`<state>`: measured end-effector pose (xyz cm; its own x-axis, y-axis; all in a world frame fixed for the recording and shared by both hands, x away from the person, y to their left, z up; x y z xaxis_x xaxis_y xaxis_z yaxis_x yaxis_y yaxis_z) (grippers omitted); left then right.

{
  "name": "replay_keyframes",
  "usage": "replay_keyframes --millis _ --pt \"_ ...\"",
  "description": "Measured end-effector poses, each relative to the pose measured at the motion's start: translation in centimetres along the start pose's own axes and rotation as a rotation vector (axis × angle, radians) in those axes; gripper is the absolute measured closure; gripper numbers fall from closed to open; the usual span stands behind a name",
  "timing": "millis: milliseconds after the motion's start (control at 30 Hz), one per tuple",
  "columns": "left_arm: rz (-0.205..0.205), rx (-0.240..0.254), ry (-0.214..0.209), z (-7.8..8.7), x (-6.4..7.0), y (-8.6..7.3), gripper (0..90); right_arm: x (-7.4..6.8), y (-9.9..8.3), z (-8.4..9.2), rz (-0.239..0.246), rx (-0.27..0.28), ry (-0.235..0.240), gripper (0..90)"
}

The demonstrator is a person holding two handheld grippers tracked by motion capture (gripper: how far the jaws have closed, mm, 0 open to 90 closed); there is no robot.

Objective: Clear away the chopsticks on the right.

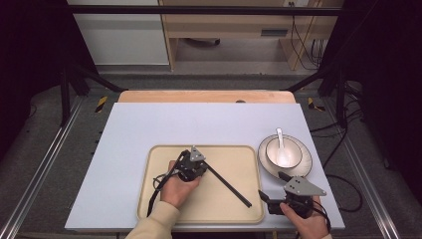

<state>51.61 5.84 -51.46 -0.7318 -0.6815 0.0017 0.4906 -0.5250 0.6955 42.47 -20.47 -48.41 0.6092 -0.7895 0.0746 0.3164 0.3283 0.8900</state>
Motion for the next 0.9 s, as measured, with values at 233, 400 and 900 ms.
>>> replay_keyframes --millis 233,400,900 --pt "-0.017 0.005 -0.009 -0.9 0.2 0.9 89.9 0.3 0.2 -0.5 -0.017 0.004 0.011 10.6" --pt "-0.042 0.007 -0.021 -1.8 0.5 1.8 89.8 0.5 0.0 -0.6 -0.021 -0.003 0.015 11.2" --pt "-0.101 0.029 -0.082 -4.0 1.9 3.9 89.9 1.0 -0.4 -0.7 -0.03 -0.015 -0.017 13.3"
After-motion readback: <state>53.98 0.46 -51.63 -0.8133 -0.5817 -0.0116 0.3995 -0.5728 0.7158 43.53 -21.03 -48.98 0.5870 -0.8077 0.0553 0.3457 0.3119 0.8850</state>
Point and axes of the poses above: each handheld gripper's, and its own axes: z roughly backward along the jaws, y roughly out of its top, x roughly to its right, the point moved 6 cm from there along -z, roughly forward along the jaws
